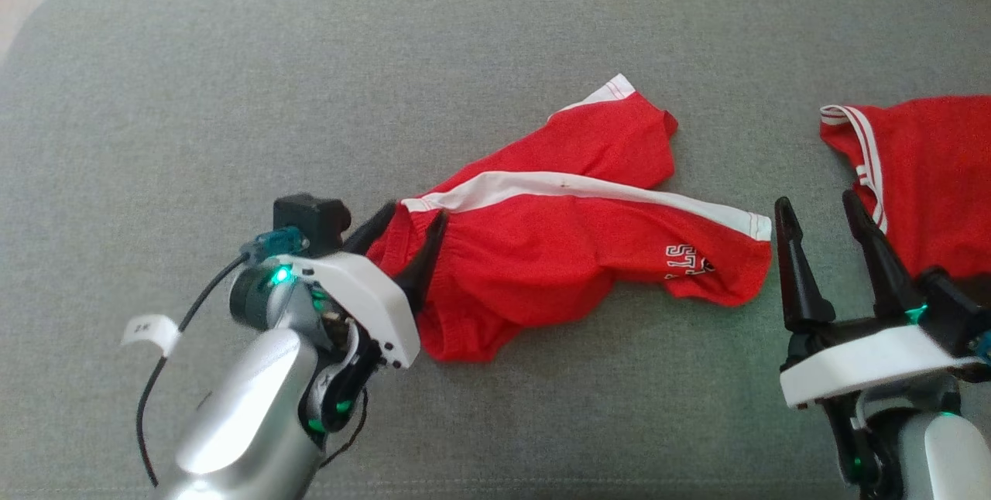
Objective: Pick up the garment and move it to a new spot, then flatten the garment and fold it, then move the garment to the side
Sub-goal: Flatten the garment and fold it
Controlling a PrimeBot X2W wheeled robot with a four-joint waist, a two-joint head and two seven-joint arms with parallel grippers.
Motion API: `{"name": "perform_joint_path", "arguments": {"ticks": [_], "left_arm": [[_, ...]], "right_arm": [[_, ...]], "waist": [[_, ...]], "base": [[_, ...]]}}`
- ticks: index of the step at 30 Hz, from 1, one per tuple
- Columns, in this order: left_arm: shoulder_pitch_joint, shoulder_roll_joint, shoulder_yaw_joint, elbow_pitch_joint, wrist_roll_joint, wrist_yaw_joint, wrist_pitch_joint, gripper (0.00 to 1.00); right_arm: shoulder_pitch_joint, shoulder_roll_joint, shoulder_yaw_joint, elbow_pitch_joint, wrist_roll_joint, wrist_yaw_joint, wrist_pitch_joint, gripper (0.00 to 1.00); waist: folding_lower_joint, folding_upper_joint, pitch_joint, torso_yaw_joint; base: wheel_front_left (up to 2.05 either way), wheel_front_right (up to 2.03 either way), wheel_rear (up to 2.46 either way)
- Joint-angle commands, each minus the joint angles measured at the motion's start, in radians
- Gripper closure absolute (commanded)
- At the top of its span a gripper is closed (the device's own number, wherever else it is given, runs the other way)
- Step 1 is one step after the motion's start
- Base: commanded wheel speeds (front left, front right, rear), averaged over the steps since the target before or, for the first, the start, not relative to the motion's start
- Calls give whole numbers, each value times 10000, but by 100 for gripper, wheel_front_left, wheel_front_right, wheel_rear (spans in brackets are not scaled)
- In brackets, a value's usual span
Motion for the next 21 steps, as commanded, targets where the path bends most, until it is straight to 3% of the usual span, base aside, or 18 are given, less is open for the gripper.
{"name": "perform_joint_path", "arguments": {"ticks": [1, 16, 17, 19, 20, 21], "left_arm": [[-535, 85, 349, 261, -132, -54, 295, 0], [-1577, -354, 672, 2349, -1003, -819, 296, 0], [-1627, -365, 668, 2452, -1012, -850, 270, 24], [-1696, -410, 686, 2623, -1080, -921, 213, 83], [-1729, -416, 673, 2698, -1063, -930, 171, 100], [-1755, -431, 669, 2764, -1070, -947, 138, 100]], "right_arm": [[-380, -41, 253, -297, 83, 65, -7, 0], [-643, -41, 285, -93, 212, 65, -157, 0], [-650, -41, 270, -77, 219, 65, -167, 0], [-654, -41, 232, -47, 259, 65, -184, 0], [-652, -41, 218, -36, 273, 65, -192, 0], [-649, -41, 203, -28, 295, 65, -198, 0]], "waist": [[0, -1, 72, -80], [0, -1, 465, -370], [0, -1, 473, -386], [0, -1, 485, -406], [0, -1, 483, -409], [0, -1, 487, -411]], "base": [[0, 0, 0], [0, 0, 0], [0, 0, 0], [0, 0, 0], [0, 0, 0], [0, 0, 0]]}}
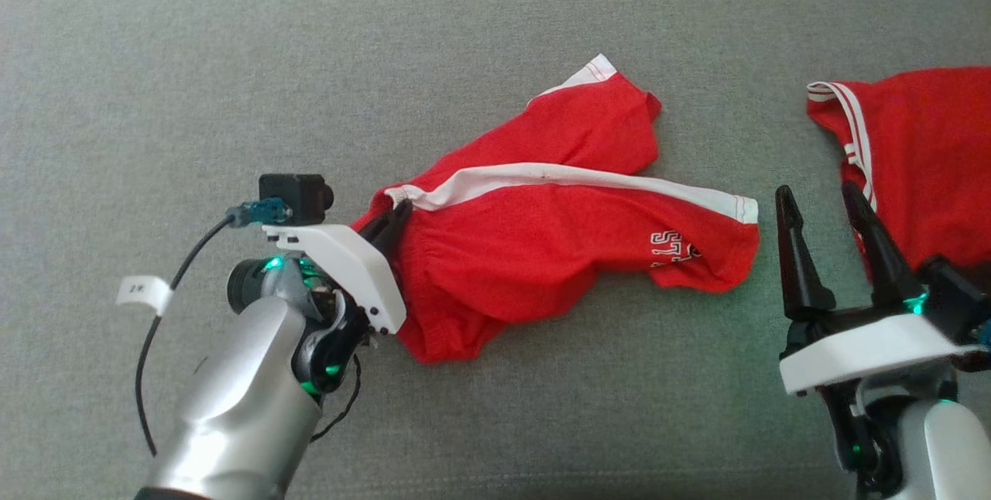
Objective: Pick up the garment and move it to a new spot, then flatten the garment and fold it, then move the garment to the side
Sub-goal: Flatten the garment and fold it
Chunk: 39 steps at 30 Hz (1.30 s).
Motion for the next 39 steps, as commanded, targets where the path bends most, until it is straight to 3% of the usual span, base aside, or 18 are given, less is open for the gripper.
{"name": "perform_joint_path", "arguments": {"ticks": [1, 9, 22, 23, 24, 31, 39], "left_arm": [[-560, 134, 334, -196, 5, -70, -158, 100], [-821, 184, 210, 71, 305, -42, -647, 100], [-1158, -16, -135, 259, 492, -243, -1137, 100], [-1180, -26, -150, 270, 494, -257, -1170, 100], [-1196, -36, -163, 282, 495, -268, -1205, 100], [-1276, 37, -212, 86, 643, -248, -1614, 100], [-1323, 701, -282, -1444, 1463, 378, -2247, 100]], "right_arm": [[-328, -41, 184, -333, 89, 65, -110, 0], [-922, -41, -279, 437, -276, 65, 96, 0], [-2950, -52, -68, 5494, -469, 65, 848, 0], [-3056, -50, -50, 5784, -470, 65, 917, 32], [-3143, -48, -13, 6023, -447, 65, 961, 100], [-3412, -44, 18, 6082, -241, 65, 153, 100], [-3194, -57, -27, 3471, -272, 65, -700, 100]], "waist": [[0, 0, 0, 8], [0, 0, 33, 36], [0, 0, 446, 400], [0, 0, 469, 426], [0, 0, 486, 455], [0, 0, 469, 570], [0, 0, -101, 447]], "base": [[0, 0, 0], [0, 0, 0], [0, 0, 0], [0, 0, 0], [0, 0, 0], [0, 0, 0], [0, 0, 0]]}}
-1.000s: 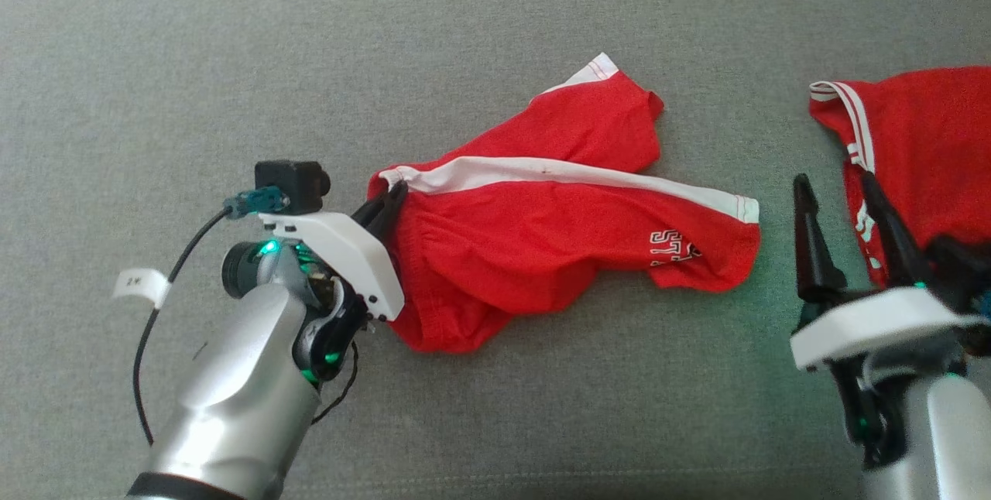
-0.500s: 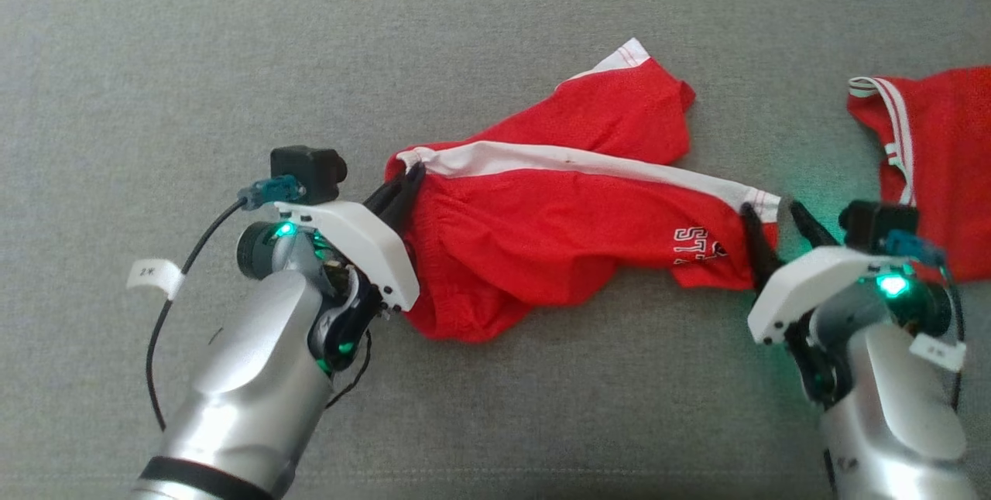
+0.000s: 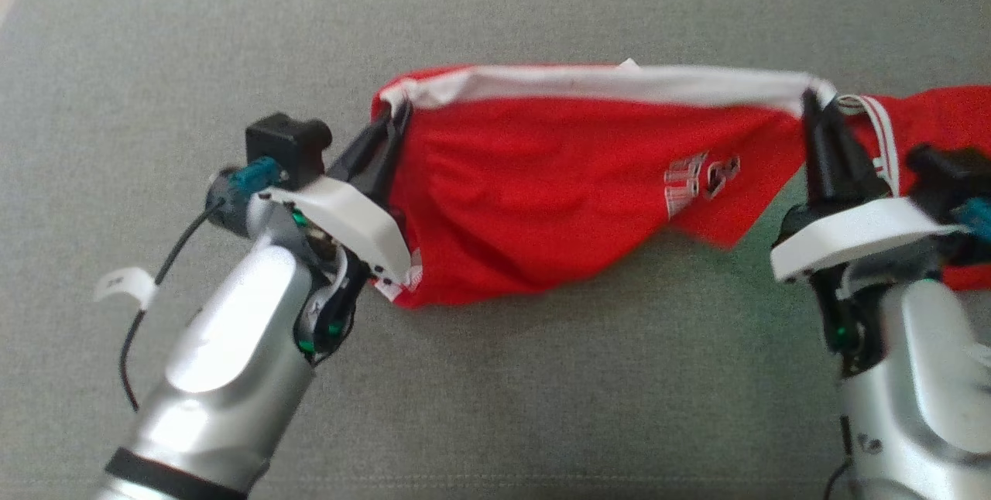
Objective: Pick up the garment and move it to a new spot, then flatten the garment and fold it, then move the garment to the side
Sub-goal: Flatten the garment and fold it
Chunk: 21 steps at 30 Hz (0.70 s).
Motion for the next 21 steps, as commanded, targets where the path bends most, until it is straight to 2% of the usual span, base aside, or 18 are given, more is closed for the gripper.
{"name": "perform_joint_path", "arguments": {"ticks": [1, 3, 12, 16, 21], "left_arm": [[-542, 419, 363, -724, 187, 158, -126, 100], [-625, 820, 402, -1799, 612, 525, -182, 100], [-974, 1756, 1014, -5619, 1294, 1440, 54, 100], [-1046, 2040, 1277, -6961, 1414, 1734, 348, 100], [-908, 2227, 1386, -7765, 1398, 1963, 749, 100]], "right_arm": [[42, 2, 208, -935, 76, 67, -85, 100], [101, -80, 212, -2374, 94, 67, 82, 100], [-261, -529, -13, -6212, 14, 67, 1017, 100], [-495, -655, -99, -7231, 9, 67, 1519, 100], [-635, -645, -310, -7641, 129, 67, 1938, 100]], "waist": [[0, 0, -232, -57], [0, 0, -535, -64], [0, 0, -1448, 28], [0, 0, -1750, 23], [0, 0, -1829, 25]], "base": [[0, 0, 0], [0, 0, 0], [0, 0, 0], [0, 0, 0], [0, 0, 0]]}}
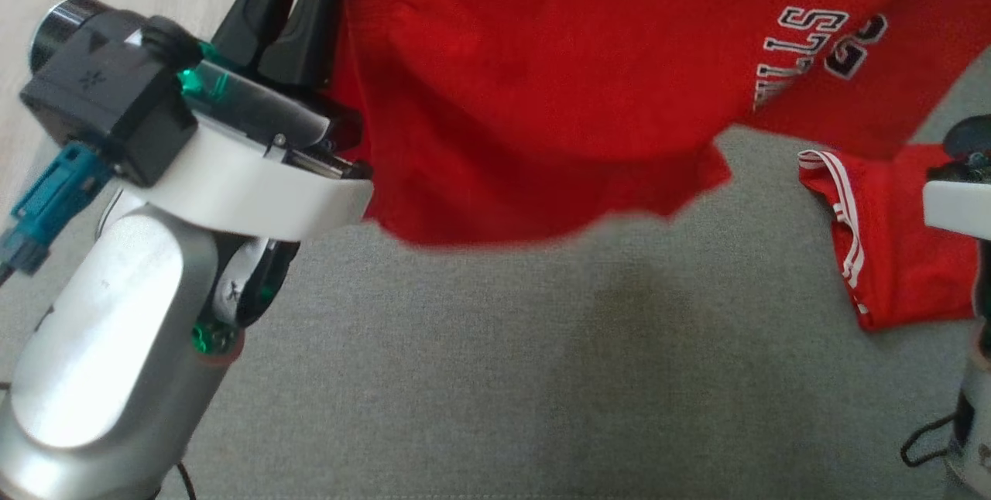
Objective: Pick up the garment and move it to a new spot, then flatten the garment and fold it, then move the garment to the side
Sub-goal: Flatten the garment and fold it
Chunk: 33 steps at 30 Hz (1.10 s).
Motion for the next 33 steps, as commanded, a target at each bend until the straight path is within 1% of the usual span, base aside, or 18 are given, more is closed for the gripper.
{"name": "perform_joint_path", "arguments": {"ticks": [1, 5, 8, 11, 13, 14, 15, 19, 22, 25, 29, 32, 33], "left_arm": [[-366, 362, 497, -323, 0, 120, 100, 100], [-294, 307, 526, -305, -181, 140, 119, 100], [-480, 251, 598, 77, -297, 67, 24, 100], [-922, 93, 634, 777, -465, -169, -179, 100], [-1354, -61, 676, 1502, -569, -326, -329, 100], [-1354, -61, 676, 1502, -569, -326, -329, 100], [-1656, -145, 697, 1914, -603, -420, -401, 100], [-3341, -648, 772, 3993, -685, -955, -1008, 100], [-4782, -1055, 843, 5876, -711, -1386, -1506, 100], [-5949, -1436, 931, 7739, -639, -1749, -1926, 100], [-6741, -1947, 967, 9993, -554, -2140, -2100, 100], [-6850, -2309, 1024, 11416, -619, -2341, -2122, 100], [-6806, -2405, 1052, 11785, -648, -2405, -2125, 100]], "right_arm": [[-376, -27, 183, -324, 103, 65, 132, 100], [-389, 22, 177, -282, 123, 65, 231, 100], [-521, 58, 296, -96, 169, 65, 292, 100], [-983, 118, 321, 474, 314, 65, 281, 100], [-1552, 109, 424, 1185, 461, 65, 268, 100], [-1552, 109, 424, 1185, 461, 65, 268, 100], [-1943, 83, 517, 1582, 537, 65, 271, 100], [-4043, 50, 887, 3541, 734, 65, 7, 100], [-5939, 153, 1112, 5317, 803, 65, -570, 100], [-7571, 351, 1260, 7390, 930, 65, -1268, 100], [-9027, 547, 1574, 10192, 1073, 65, -2009, 100], [-9604, 603, 1931, 12037, 1203, 65, -2398, 100], [-9707, 608, 2139, 12542, 1433, 65, -2480, 100]], "waist": [[0, -1, 27, -3], [0, -1, 162, 25], [0, -1, 354, 36], [0, -1, 655, 8], [0, -1, 903, -30], [0, -1, 903, -30], [0, -1, 1101, -46], [0, -1, 1833, -111], [0, -1, 2254, -195], [0, -1, 2430, -297], [0, -1, 2521, -414], [0, -1, 2657, -467], [0, -1, 2715, -474]], "base": [[0, 0, 0], [0, 0, 0], [0, 0, 0], [0, 0, 0], [0, 0, 0], [0, 0, 0], [0, 0, 0], [0, 0, 0], [0, 0, 0], [0, 0, 0], [0, 0, 0], [0, 0, 0], [0, 0, 0]]}}
